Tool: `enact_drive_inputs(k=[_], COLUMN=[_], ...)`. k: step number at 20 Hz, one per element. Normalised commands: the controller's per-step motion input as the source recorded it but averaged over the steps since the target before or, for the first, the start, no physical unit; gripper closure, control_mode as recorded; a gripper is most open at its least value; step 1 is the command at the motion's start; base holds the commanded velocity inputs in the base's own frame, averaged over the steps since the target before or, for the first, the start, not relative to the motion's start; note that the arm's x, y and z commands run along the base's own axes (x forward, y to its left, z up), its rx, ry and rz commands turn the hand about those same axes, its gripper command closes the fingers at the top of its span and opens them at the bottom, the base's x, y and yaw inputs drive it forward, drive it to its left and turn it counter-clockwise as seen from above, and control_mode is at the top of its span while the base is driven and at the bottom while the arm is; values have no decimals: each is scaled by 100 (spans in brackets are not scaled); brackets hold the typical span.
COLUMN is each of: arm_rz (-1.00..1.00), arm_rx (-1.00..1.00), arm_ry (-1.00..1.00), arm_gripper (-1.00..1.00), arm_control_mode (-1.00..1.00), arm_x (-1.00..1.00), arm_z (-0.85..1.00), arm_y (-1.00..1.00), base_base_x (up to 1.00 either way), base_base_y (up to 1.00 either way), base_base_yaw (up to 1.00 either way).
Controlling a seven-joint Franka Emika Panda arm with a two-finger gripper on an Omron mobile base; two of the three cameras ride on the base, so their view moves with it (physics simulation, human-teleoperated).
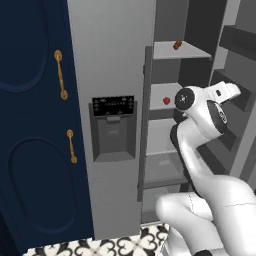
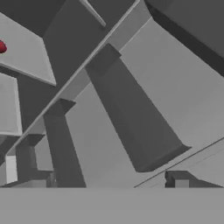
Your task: Take the strawberry from the fridge and place it on top of the pancake, located on the dining counter.
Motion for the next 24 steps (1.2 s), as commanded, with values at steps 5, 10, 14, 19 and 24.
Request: enact_drive_inputs(k=[5,10,14,19,24], arm_rz=[11,11,11,8,6], arm_rx=[24,20,20,22,17], arm_ry=[0,1,10,6,0], arm_gripper=[-100,-100,-100,-100,-100], arm_control_mode=[-100,-100,-100,-100,-100], arm_x=[-28,-9,14,38,45], arm_z=[-26,-9,3,2,0], arm_y=[59,63,58,58,31], base_base_x=[0,0,0,0,0], base_base_y=[0,0,0,0,0], base_base_yaw=[0,0,0,0,0])
